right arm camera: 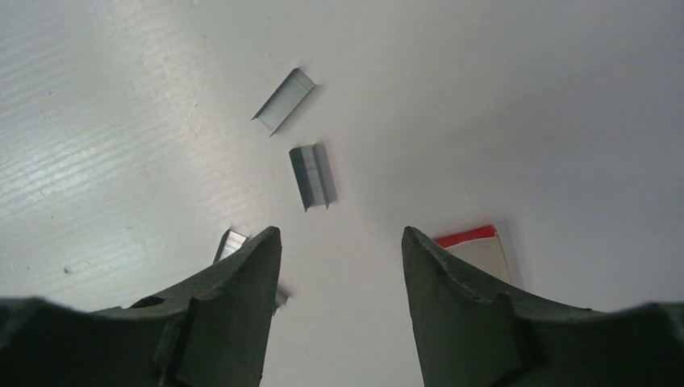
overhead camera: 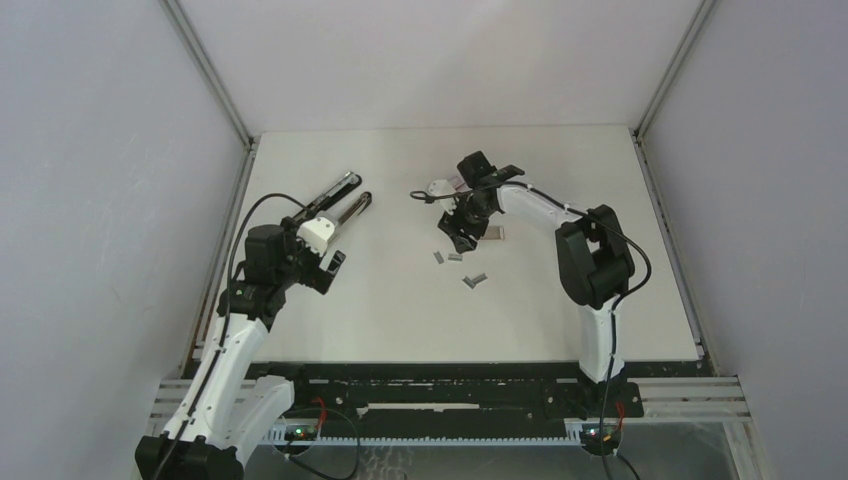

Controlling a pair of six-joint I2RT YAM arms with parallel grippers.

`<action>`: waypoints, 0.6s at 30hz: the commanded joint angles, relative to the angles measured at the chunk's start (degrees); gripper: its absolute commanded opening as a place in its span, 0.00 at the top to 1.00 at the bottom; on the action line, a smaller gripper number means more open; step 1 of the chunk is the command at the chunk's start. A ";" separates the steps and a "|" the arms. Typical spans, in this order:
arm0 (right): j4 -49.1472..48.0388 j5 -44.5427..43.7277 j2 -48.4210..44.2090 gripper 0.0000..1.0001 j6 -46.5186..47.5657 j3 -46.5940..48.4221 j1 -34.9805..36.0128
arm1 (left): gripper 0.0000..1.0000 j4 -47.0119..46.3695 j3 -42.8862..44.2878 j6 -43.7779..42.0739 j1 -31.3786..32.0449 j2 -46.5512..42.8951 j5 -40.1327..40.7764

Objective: Unload the staples from the stapler

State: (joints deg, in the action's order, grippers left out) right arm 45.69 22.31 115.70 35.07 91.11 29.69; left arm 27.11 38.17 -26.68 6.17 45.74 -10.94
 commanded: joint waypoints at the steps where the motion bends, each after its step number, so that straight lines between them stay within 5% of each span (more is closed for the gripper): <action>1: -1.81 -0.31 0.94 0.47 -2.33 3.39 0.58 | 0.00 -1.87 -1.35 -0.63 -0.30 -0.33 -0.15; 18: -0.93 -2.96 5.71 0.62 -2.88 5.48 2.57 | 0.00 -1.89 -1.52 -0.75 -0.29 0.20 -0.37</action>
State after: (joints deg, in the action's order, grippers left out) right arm 45.45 20.56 120.60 33.26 93.60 31.70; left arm 27.05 38.00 -26.70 6.17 46.13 -10.90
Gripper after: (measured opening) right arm 0.391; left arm 0.997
